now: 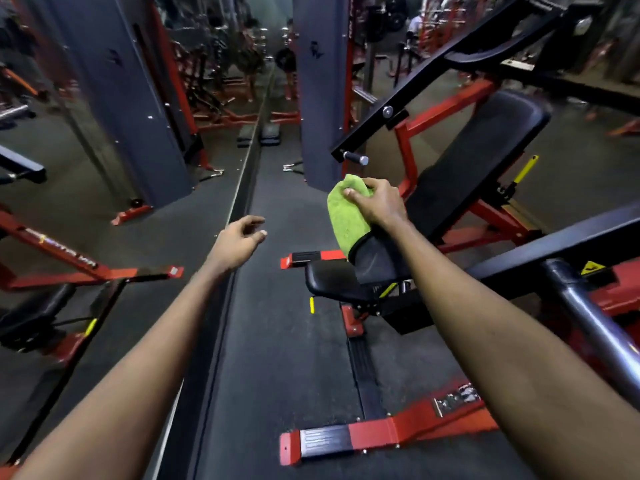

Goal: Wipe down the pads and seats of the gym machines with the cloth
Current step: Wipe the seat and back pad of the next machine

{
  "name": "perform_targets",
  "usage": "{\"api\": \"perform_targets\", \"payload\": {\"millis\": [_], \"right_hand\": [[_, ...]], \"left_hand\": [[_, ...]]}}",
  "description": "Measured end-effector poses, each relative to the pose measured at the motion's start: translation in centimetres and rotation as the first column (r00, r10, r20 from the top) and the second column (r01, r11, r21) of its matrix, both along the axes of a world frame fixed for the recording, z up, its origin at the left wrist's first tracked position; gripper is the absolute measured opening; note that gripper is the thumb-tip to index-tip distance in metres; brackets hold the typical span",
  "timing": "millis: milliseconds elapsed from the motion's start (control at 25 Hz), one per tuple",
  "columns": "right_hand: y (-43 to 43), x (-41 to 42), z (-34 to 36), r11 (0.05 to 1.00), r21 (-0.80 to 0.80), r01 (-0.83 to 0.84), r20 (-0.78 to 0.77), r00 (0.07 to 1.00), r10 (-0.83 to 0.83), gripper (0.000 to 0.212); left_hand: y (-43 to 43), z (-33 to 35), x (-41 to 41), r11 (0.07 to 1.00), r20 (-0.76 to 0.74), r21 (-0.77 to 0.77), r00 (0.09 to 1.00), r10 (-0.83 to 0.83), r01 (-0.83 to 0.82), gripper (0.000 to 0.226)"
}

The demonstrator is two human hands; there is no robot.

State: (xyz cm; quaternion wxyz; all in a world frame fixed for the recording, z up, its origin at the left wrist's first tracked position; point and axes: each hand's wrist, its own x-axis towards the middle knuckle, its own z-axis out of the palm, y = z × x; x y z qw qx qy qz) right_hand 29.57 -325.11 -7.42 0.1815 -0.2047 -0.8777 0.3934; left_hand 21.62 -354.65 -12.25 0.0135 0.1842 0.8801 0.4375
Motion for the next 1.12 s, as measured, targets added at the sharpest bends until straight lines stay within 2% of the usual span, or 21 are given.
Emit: {"api": "perform_targets", "payload": {"millis": [160,400,680,960,1120], "right_hand": [[2.8,-6.3,-2.1,0.992,0.006,0.130,-0.007,0.992,-0.130,0.053],[5.7,-15.6,-5.3,0.970,-0.050,0.239,0.005,0.971,-0.239,0.058],[8.8,-24.2,-9.7,0.921,-0.062,0.385,0.094,0.921,-0.378,0.060],[10.5,-32.7,-16.6,0.805,-0.089,0.587,0.266,0.793,-0.549,0.065],[10.5,-35.4,-20.3,0.772,-0.102,0.628,0.343,0.750,-0.565,0.066]], "left_hand": [[2.4,-2.3,-9.1,0.995,0.037,-0.014,0.995,-0.097,0.097,0.032],[6.8,-5.4,-20.1,0.977,0.083,-0.085,0.978,-0.191,0.198,0.034],[12.4,-9.8,-34.0,0.929,0.135,-0.119,0.933,-0.335,0.350,0.035],[18.5,-16.6,-48.0,0.803,0.264,-0.164,0.810,-0.524,0.573,0.033],[21.3,-20.8,-52.9,0.764,0.359,-0.170,0.761,-0.541,0.623,0.032]]}}
